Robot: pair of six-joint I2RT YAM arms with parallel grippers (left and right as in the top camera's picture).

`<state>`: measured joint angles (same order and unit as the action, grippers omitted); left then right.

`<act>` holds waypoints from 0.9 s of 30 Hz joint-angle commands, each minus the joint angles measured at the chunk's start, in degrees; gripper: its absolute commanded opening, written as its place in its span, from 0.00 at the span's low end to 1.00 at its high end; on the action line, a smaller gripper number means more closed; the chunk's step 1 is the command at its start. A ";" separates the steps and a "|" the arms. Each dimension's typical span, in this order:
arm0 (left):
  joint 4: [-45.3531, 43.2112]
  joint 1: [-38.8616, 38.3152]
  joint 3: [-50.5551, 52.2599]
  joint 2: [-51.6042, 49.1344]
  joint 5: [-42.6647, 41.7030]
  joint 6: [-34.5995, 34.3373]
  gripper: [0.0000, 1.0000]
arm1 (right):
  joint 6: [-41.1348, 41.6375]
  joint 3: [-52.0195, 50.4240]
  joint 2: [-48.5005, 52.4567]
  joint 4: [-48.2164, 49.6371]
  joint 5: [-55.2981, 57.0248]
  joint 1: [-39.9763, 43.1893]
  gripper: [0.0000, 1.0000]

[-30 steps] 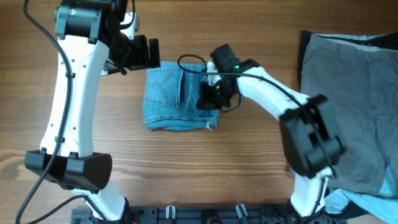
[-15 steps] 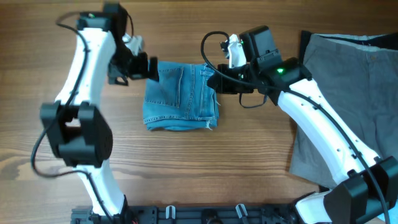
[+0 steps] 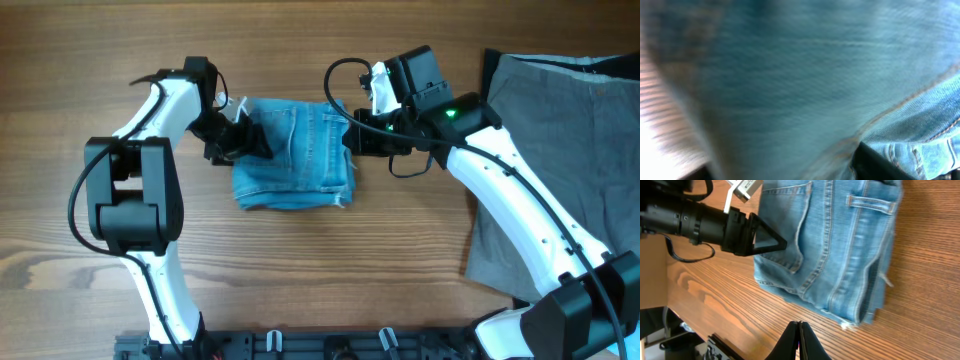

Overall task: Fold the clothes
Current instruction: 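Carry the folded jeans with the left gripper to the upper-left corner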

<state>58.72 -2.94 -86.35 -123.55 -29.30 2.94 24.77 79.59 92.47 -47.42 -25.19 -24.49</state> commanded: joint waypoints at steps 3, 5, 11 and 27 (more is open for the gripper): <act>-4.85 -2.43 6.67 -1.11 -10.45 1.11 0.04 | -1.03 -0.11 -0.44 -0.11 1.49 -0.17 0.05; -3.37 -1.86 6.10 -0.44 -12.02 1.14 0.04 | -1.05 -0.11 -0.44 -0.31 1.49 -0.17 0.05; 0.83 6.86 -2.08 5.44 -15.80 0.20 0.04 | -1.05 -0.11 -0.44 -0.52 3.21 -0.17 0.05; -22.56 33.09 -8.81 2.21 -0.81 -26.45 0.27 | -0.83 -0.11 -0.44 -0.83 9.42 -0.17 0.06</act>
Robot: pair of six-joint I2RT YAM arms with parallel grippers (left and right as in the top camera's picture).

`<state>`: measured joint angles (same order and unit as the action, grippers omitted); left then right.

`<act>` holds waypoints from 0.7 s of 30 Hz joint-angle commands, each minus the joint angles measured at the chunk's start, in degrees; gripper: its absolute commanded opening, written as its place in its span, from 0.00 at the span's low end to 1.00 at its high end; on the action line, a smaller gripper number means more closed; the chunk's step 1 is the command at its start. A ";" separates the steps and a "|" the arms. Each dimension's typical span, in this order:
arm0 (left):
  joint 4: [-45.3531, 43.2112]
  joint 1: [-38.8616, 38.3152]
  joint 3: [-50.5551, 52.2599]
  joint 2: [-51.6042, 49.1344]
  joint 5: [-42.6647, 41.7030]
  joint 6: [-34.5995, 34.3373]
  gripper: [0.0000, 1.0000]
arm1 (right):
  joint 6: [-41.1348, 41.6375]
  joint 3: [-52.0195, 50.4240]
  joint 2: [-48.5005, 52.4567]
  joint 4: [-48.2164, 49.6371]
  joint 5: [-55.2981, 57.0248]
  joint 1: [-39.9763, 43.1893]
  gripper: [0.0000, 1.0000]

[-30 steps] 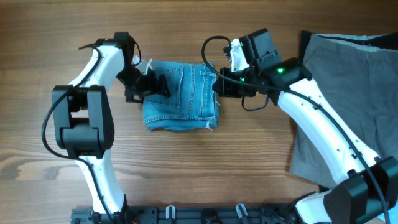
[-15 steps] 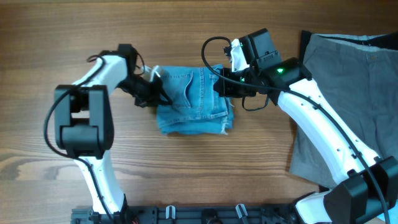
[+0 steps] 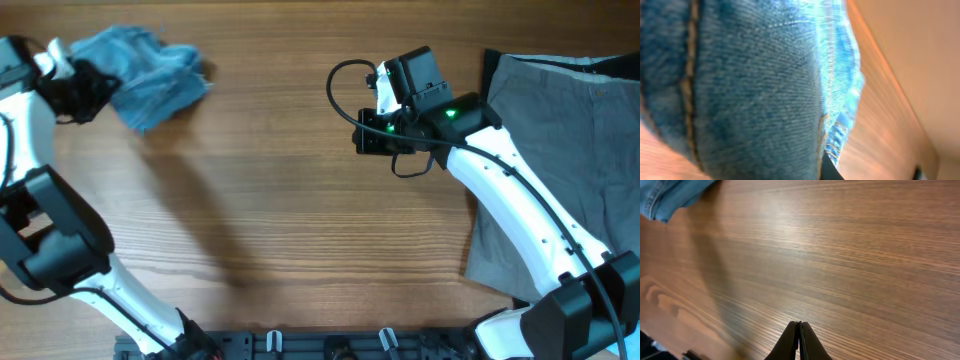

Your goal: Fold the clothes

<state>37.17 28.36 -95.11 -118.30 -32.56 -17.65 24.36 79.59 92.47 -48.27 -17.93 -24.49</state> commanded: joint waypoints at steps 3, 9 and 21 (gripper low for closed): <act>1.44 2.75 -0.04 -4.28 2.45 -5.90 0.88 | -0.44 -0.11 -0.42 -0.15 3.87 -0.17 0.06; 10.60 2.80 -0.04 -4.28 2.58 -2.08 1.00 | -0.42 -0.11 -0.44 -0.52 4.48 -0.17 0.06; 26.38 0.00 -0.07 7.43 2.69 9.14 1.00 | -0.20 -0.09 -2.93 -2.10 7.21 -0.17 0.15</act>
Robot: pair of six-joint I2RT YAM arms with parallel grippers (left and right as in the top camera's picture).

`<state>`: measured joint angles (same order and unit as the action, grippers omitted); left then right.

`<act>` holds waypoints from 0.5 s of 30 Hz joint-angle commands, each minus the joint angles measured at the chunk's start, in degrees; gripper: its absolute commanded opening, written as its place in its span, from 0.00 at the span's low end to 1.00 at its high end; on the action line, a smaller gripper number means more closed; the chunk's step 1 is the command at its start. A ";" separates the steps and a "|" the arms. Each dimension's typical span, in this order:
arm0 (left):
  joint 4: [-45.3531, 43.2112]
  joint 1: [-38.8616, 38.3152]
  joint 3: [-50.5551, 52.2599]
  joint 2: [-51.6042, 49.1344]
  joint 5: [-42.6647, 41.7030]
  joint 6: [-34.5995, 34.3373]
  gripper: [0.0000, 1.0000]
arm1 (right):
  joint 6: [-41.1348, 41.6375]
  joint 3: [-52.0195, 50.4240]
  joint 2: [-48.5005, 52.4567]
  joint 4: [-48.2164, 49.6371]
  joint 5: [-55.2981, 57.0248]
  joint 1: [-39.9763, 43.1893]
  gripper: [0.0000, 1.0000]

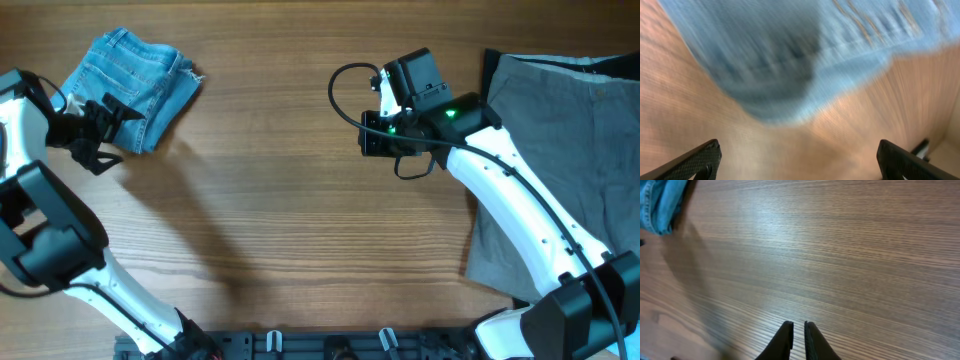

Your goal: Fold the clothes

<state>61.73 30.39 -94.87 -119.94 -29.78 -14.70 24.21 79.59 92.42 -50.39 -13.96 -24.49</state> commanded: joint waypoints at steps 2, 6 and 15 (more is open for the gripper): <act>2.60 -3.85 -0.31 13.64 -0.07 9.55 1.00 | -0.02 0.15 -5.57 0.20 5.73 -0.17 0.17; 3.30 -10.51 -0.31 24.55 6.49 12.57 1.00 | -0.13 0.42 -12.20 0.20 11.30 -0.17 0.20; 13.20 -33.16 -0.28 47.36 25.40 13.11 1.00 | -6.05 0.39 -30.10 -3.67 13.99 -0.17 1.00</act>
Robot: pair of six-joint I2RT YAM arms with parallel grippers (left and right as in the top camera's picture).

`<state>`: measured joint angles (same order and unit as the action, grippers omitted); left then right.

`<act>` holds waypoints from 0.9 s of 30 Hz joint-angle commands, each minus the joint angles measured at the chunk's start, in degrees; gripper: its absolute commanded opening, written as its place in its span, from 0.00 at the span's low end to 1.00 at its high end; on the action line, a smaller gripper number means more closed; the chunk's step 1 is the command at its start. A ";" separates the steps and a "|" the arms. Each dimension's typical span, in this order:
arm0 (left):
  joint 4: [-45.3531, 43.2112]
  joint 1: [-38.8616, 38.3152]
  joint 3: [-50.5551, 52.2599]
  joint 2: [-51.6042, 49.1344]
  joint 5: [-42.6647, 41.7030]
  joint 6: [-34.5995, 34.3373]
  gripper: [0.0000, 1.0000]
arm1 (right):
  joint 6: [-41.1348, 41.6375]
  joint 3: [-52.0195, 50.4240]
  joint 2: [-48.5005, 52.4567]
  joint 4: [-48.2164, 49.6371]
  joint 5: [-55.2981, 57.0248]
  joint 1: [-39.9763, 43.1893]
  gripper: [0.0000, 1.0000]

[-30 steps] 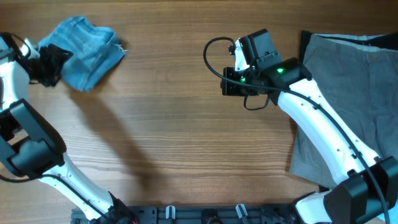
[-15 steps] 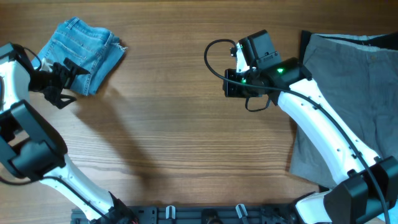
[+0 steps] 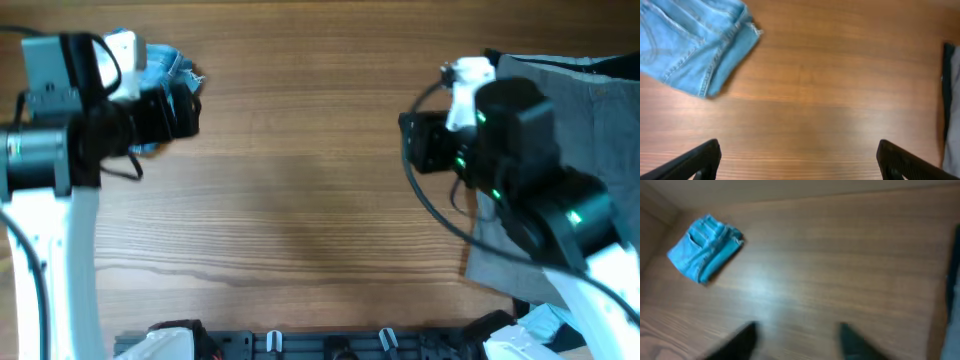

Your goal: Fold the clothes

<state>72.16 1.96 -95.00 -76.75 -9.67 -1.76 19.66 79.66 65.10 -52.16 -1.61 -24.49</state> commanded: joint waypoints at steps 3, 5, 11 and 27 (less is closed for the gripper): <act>5.68 -5.46 -0.15 5.77 5.25 -0.61 1.00 | -1.51 0.33 -3.72 -2.97 1.64 -0.17 1.00; 7.65 -5.44 -0.15 5.99 5.25 -0.61 1.00 | -1.51 0.33 -3.67 -3.65 1.64 -0.17 1.00; 8.46 -5.44 -0.15 5.81 5.27 -0.59 1.00 | -1.46 0.33 -2.38 -6.01 1.64 -0.17 1.00; 8.46 -5.44 -0.15 5.81 5.25 -0.59 1.00 | -2.93 0.13 1.20 -6.97 4.24 -0.24 1.00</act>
<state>80.60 -3.29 -95.00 -70.87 -5.34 -2.00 18.92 79.64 68.77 -58.98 -0.95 -24.58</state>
